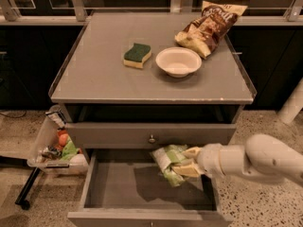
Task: Pick green jalapeno chip bag from middle drawer and place on counter
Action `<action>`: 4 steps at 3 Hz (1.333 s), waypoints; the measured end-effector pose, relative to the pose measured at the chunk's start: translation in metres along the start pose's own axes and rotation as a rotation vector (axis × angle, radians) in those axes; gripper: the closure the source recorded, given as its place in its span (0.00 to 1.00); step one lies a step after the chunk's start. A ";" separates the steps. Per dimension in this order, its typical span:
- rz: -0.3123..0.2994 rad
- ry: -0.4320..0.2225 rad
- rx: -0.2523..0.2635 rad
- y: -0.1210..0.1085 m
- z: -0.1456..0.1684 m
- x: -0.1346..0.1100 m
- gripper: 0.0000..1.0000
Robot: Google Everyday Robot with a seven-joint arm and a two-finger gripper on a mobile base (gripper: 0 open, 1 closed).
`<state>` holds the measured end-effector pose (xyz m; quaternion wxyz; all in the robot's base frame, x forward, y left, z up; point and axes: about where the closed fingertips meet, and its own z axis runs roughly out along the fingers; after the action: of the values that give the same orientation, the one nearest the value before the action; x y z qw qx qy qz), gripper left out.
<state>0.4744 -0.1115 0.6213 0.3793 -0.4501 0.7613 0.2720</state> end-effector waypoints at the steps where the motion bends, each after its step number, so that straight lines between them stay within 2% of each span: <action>1: 0.054 -0.015 0.070 0.047 -0.029 0.014 1.00; 2: 0.078 -0.014 0.163 0.089 -0.067 0.022 1.00; 3: 0.118 -0.017 0.223 0.089 -0.090 0.037 1.00; 4: 0.117 -0.017 0.223 0.089 -0.091 0.037 1.00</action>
Offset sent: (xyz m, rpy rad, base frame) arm -0.1798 -0.0723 0.0535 -0.0437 -0.0670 -0.3626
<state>0.3539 -0.1578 0.6487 0.4170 -0.3575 0.8086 0.2110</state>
